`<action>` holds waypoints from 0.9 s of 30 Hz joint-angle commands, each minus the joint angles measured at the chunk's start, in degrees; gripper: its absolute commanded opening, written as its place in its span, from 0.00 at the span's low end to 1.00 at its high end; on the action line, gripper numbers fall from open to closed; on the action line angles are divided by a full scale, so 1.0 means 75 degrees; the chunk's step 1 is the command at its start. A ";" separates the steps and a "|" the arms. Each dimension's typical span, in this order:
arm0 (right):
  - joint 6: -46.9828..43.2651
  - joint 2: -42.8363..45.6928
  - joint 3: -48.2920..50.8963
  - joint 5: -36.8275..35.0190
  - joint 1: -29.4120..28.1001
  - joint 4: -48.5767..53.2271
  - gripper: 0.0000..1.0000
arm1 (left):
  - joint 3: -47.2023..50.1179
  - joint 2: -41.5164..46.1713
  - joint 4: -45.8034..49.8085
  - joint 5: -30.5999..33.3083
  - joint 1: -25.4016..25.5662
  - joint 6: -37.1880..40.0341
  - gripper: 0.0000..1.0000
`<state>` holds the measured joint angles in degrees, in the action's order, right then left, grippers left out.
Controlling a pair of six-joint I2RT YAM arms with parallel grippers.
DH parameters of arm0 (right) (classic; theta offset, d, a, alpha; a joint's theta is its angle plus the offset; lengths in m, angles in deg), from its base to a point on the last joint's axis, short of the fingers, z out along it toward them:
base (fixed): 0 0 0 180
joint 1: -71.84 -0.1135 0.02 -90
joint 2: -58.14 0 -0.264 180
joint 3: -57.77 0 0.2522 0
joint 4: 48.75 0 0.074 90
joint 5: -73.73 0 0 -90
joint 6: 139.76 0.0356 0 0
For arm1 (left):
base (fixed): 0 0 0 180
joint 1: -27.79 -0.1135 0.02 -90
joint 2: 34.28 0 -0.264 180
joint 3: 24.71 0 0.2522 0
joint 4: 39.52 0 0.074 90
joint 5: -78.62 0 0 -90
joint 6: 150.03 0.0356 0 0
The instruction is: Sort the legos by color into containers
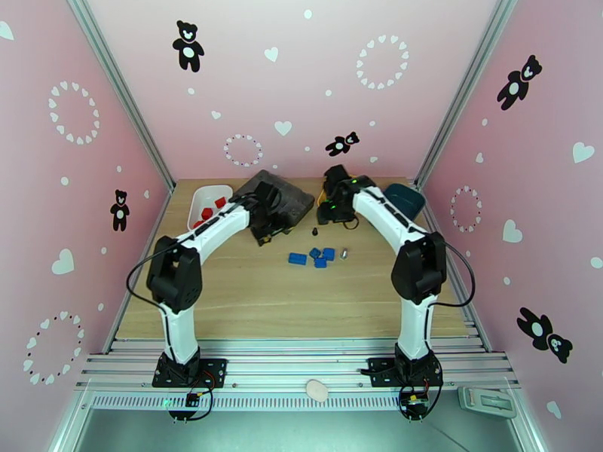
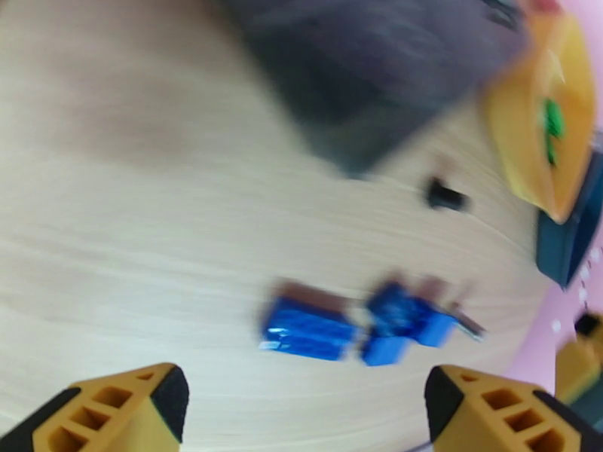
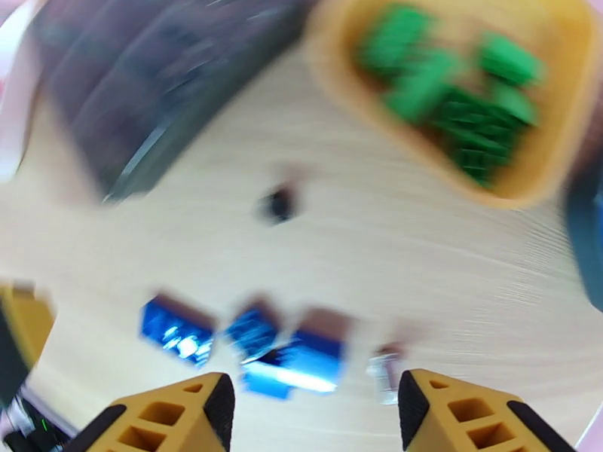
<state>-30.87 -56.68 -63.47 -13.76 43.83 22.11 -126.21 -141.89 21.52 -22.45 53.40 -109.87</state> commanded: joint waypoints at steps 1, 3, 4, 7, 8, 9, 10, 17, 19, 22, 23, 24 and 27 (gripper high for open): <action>-0.0553 -0.0457 0.0046 0.0408 -0.0435 0.0219 0.64 | 0.0825 0.0935 -0.0492 0.0234 -0.0336 -0.0266 0.89; -0.0636 -0.0706 0.0005 0.0434 -0.0688 0.0238 0.66 | 0.1423 0.1388 -0.0625 0.0251 -0.0595 -0.0343 0.89; -0.0645 -0.0810 -0.0015 0.0448 -0.0757 0.0218 0.66 | 0.1643 0.1552 -0.0652 0.0236 -0.0710 -0.0362 0.89; -0.0599 -0.1221 -0.0148 0.0696 -0.0908 0.0104 0.69 | 0.2190 0.2010 -0.0651 0.0218 -0.1010 -0.0310 0.89; -0.0578 -0.1381 -0.0233 0.0800 -0.0939 0.0091 0.70 | 0.2328 0.2147 -0.0611 0.0218 -0.1083 -0.0275 0.90; -0.0572 -0.1513 -0.0322 0.0894 -0.0972 0.0066 0.71 | 0.2438 0.2244 -0.0588 0.0211 -0.1141 -0.0248 0.89; -0.0559 -0.1635 -0.0424 0.1005 -0.1021 0.0018 0.72 | 0.2547 0.2345 -0.0564 0.0199 -0.1200 -0.0225 0.90; -0.0406 -0.2459 -0.1099 0.1576 -0.1098 -0.0007 0.76 | 0.2945 0.2743 -0.0437 0.0230 -0.1328 -0.0141 0.90; -0.0365 -0.2566 -0.1137 0.1700 -0.1095 -0.0040 0.76 | 0.2934 0.2767 -0.0376 0.0247 -0.1328 -0.0097 0.90; -0.0317 -0.2649 -0.1054 0.1849 -0.1105 -0.0043 0.76 | 0.2928 0.2788 -0.0328 0.0271 -0.1328 -0.0043 0.90; -0.0306 -0.2637 -0.0995 0.1892 -0.1119 -0.0048 0.76 | 0.2934 0.2781 -0.0326 0.0271 -0.1340 -0.0034 0.90; -0.0299 -0.2623 -0.0913 0.1919 -0.1135 -0.0061 0.76 | 0.2934 0.2773 -0.0339 0.0264 -0.1345 -0.0036 0.90; -0.0258 -0.2498 -0.0532 0.1973 -0.1210 -0.0209 0.76 | 0.2916 0.2737 -0.0358 0.0235 -0.1344 -0.0034 0.90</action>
<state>-33.60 -75.48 -69.46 -0.52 35.72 20.87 -104.66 -122.59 18.40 -21.36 43.71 -111.07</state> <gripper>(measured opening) 0.757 0.902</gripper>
